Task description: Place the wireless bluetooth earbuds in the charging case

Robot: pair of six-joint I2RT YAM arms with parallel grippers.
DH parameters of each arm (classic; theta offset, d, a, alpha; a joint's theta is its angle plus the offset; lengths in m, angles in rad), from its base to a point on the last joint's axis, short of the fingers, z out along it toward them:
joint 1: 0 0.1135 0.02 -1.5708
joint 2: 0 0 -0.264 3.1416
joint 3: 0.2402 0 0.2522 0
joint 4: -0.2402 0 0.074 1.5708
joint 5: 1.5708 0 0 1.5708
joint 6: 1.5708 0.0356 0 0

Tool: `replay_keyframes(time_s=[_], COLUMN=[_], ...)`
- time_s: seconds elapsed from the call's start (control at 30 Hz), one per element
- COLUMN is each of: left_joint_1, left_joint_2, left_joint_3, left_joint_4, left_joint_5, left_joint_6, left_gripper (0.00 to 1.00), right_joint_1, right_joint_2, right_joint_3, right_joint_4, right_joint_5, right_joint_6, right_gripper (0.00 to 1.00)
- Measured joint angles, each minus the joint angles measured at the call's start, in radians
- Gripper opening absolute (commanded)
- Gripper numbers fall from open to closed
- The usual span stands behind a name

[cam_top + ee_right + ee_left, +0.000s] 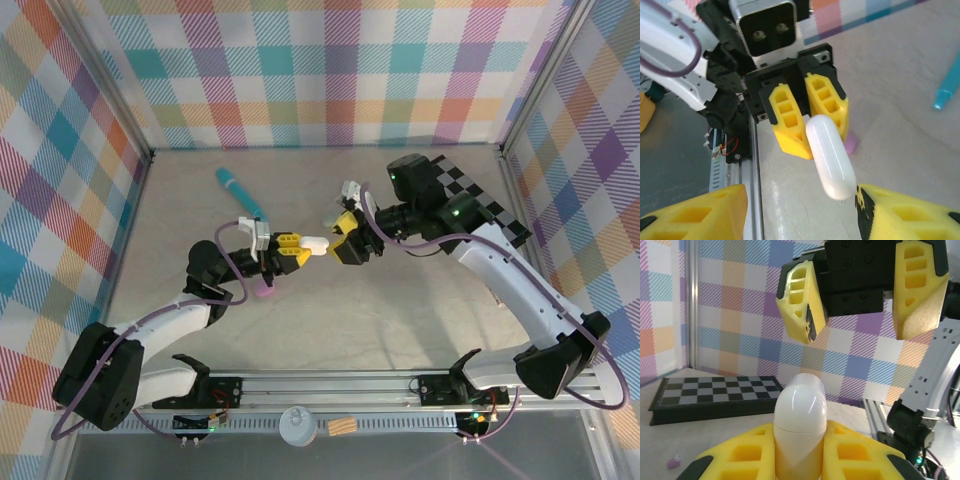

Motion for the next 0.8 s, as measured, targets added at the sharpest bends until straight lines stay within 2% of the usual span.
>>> replay_keyframes(time_s=[0.1,0.2,0.37,0.5,0.7,0.77,0.8], left_joint_1=[0.000,0.000,0.001,0.001,0.001,0.001,0.002], left_joint_2=[-0.001,0.000,0.024,0.035,0.035,0.035,0.035], left_joint_3=[0.008,0.013,0.022,0.024,0.024,0.024,0.024], left_joint_4=[0.005,0.026,0.089,0.124,0.135,0.134,0.133], left_joint_5=[0.014,0.030,0.049,0.054,0.055,0.053,0.050], left_joint_6=[-0.021,-0.046,-0.094,-0.115,-0.130,-0.131,-0.130], left_gripper=[0.12,0.12,0.12,0.12,0.13,0.18,0.29], right_joint_1=[0.000,0.000,-0.002,-0.002,-0.004,-0.005,-0.006], right_joint_2=[0.043,0.089,0.119,0.132,0.141,0.140,0.140], right_joint_3=[0.023,0.037,0.038,0.039,0.040,0.040,0.040], right_joint_4=[-0.007,-0.016,-0.026,-0.030,-0.035,-0.031,-0.027], right_joint_5=[-0.056,-0.093,-0.117,-0.132,-0.139,-0.137,-0.134], right_joint_6=[-0.047,-0.077,-0.101,-0.118,-0.141,-0.138,-0.137], right_gripper=[0.50,0.48,0.37,0.35,0.20,0.17,0.17])
